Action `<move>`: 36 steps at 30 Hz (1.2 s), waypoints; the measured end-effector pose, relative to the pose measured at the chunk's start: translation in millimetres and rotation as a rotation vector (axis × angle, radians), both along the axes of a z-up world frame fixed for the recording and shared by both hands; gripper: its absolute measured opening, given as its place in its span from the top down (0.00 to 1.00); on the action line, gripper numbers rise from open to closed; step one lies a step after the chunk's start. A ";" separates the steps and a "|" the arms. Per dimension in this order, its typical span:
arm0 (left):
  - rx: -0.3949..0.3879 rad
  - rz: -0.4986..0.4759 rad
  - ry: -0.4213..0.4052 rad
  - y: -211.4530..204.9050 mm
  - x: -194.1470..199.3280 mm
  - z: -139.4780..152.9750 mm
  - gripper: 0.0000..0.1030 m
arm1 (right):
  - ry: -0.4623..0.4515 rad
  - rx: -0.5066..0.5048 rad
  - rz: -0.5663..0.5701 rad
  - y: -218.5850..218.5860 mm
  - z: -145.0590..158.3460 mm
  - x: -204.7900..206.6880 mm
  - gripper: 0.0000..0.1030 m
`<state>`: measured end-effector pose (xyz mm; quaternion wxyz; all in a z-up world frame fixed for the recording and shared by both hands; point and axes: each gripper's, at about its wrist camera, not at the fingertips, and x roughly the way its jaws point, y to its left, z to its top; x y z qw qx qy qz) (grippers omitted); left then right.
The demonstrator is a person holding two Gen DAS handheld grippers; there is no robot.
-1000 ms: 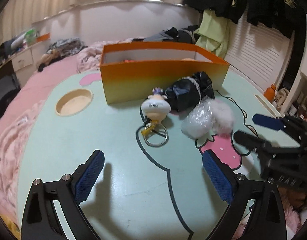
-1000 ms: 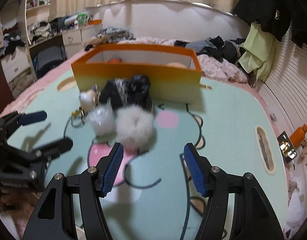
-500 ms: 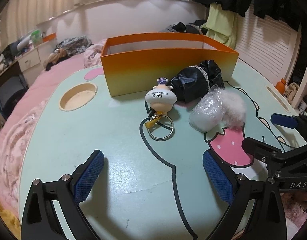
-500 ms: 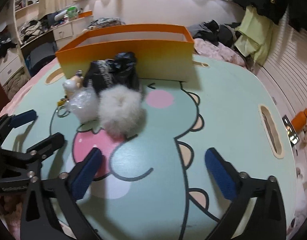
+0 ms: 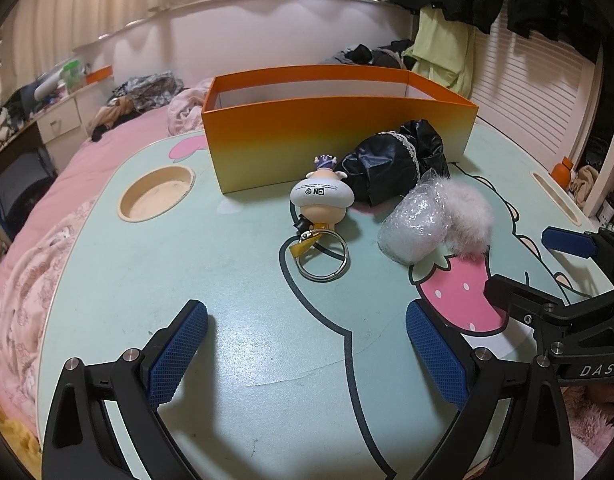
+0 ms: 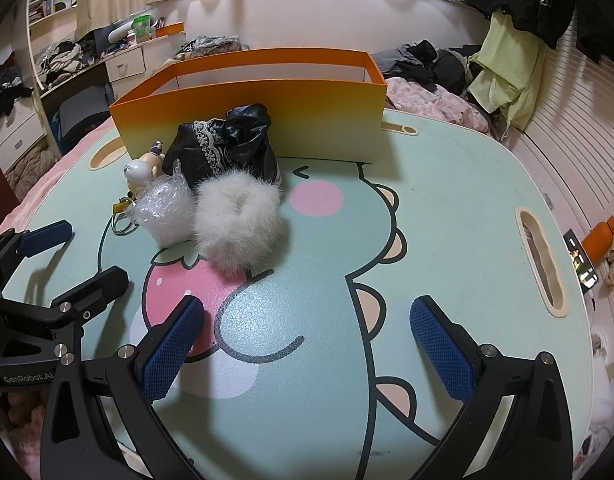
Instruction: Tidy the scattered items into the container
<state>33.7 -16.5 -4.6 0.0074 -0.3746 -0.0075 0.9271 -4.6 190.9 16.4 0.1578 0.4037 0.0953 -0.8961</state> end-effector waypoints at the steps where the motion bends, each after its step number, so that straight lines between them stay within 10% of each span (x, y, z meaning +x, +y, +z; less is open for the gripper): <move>1: 0.000 0.000 0.000 0.0 0.0 0.0 0.03 | 0.000 0.000 0.000 -0.1 0.0 0.3 0.00; 20: 0.000 -0.007 0.002 1.6 1.2 -0.6 0.03 | 0.006 -0.102 -0.007 12.5 5.4 0.8 0.01; 36: -0.001 -0.018 0.003 3.5 1.8 -0.4 0.02 | -0.066 -0.059 0.067 -39.0 11.5 -38.6 0.39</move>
